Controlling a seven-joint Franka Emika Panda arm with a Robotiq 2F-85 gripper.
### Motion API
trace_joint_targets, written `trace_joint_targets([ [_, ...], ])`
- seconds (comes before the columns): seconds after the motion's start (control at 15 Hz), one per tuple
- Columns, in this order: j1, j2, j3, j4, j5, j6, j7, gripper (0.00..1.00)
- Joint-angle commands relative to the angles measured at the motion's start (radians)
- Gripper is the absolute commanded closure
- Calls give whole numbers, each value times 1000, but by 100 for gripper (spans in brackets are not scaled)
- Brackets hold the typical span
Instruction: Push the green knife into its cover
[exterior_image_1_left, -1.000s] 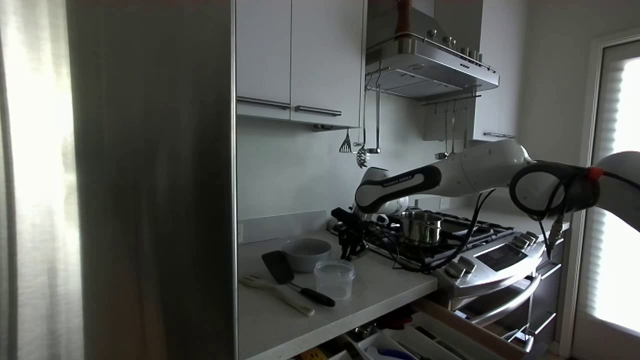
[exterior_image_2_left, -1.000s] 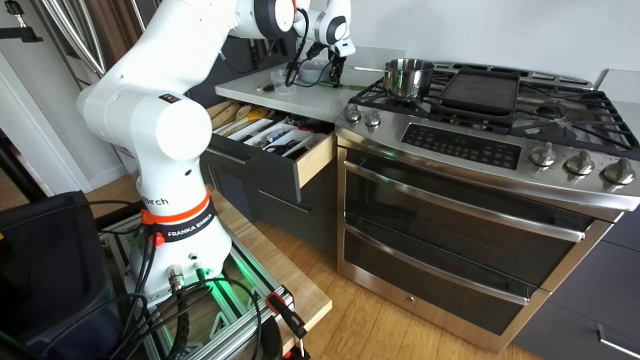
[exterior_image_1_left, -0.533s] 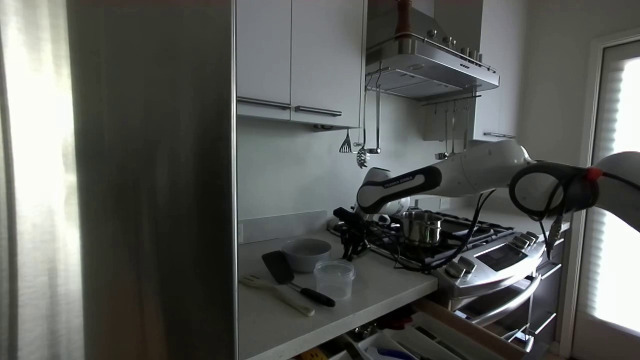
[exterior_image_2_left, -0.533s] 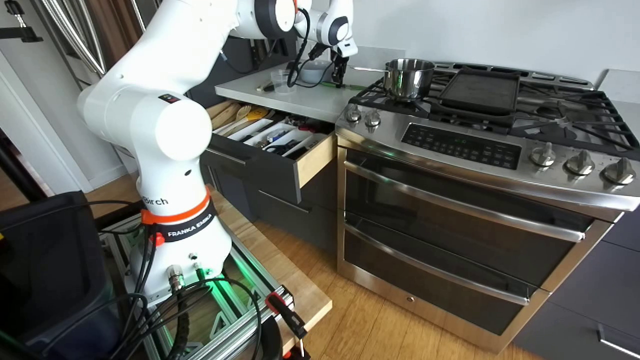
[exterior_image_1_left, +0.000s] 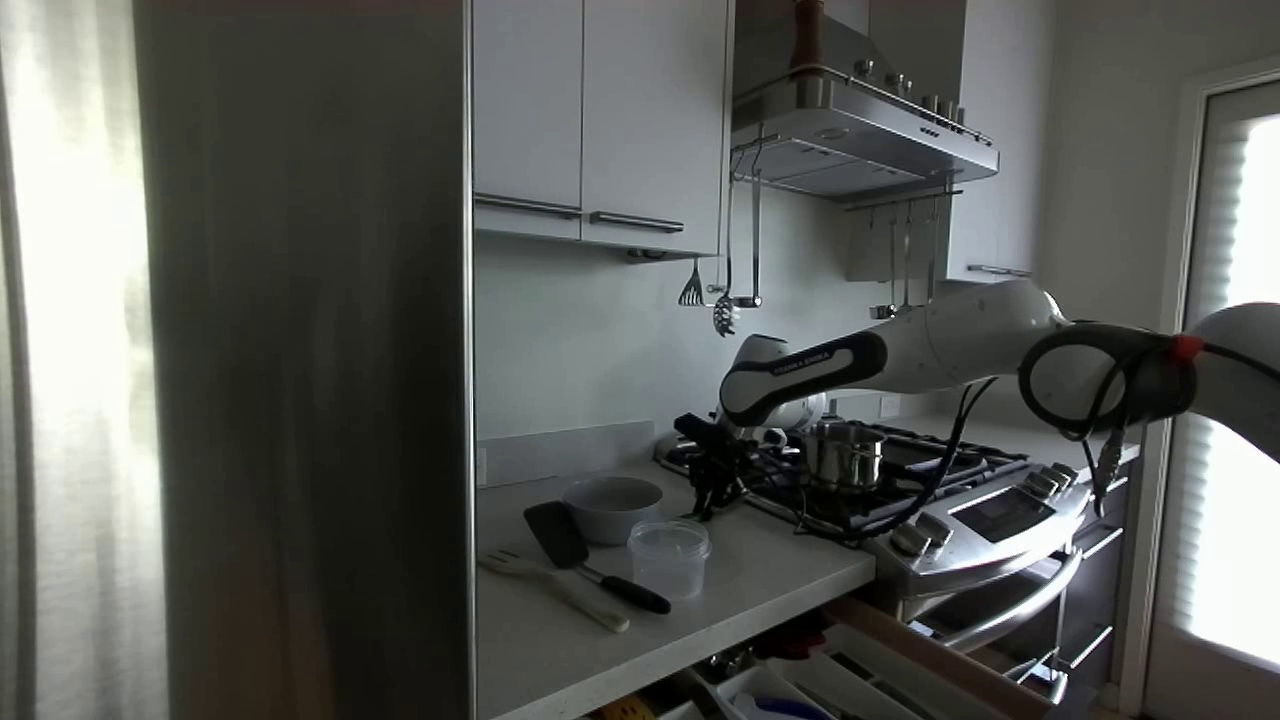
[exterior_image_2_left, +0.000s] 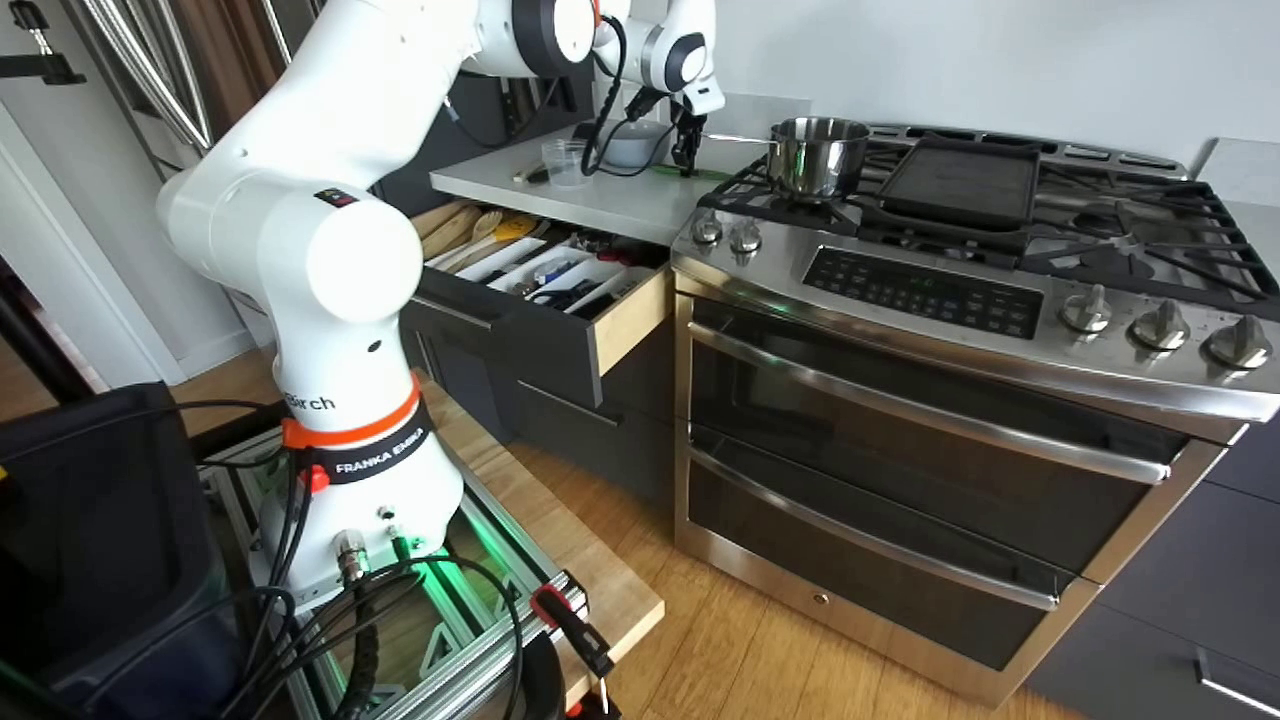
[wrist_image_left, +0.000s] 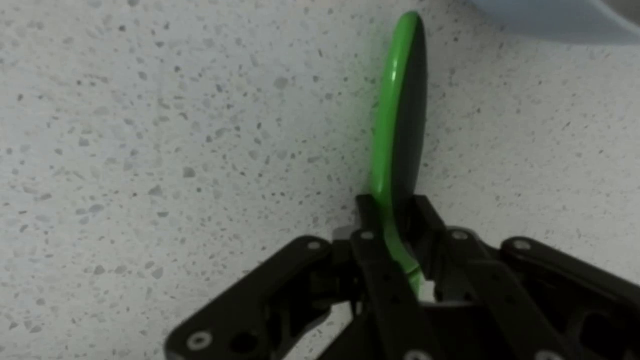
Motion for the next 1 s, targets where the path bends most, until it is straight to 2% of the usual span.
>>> trace_joint_targets([
  [0.0, -30, -31, -18, -66, -7, 14, -21, 95],
  [0.33, -37, -47, -11, -79, -4, -7, -54, 95],
  [0.6, -48, -77, 40, -79, -5, -175, -178, 95],
  [0.93, -51, -128, 65, -84, -4, -399, -370, 95],
])
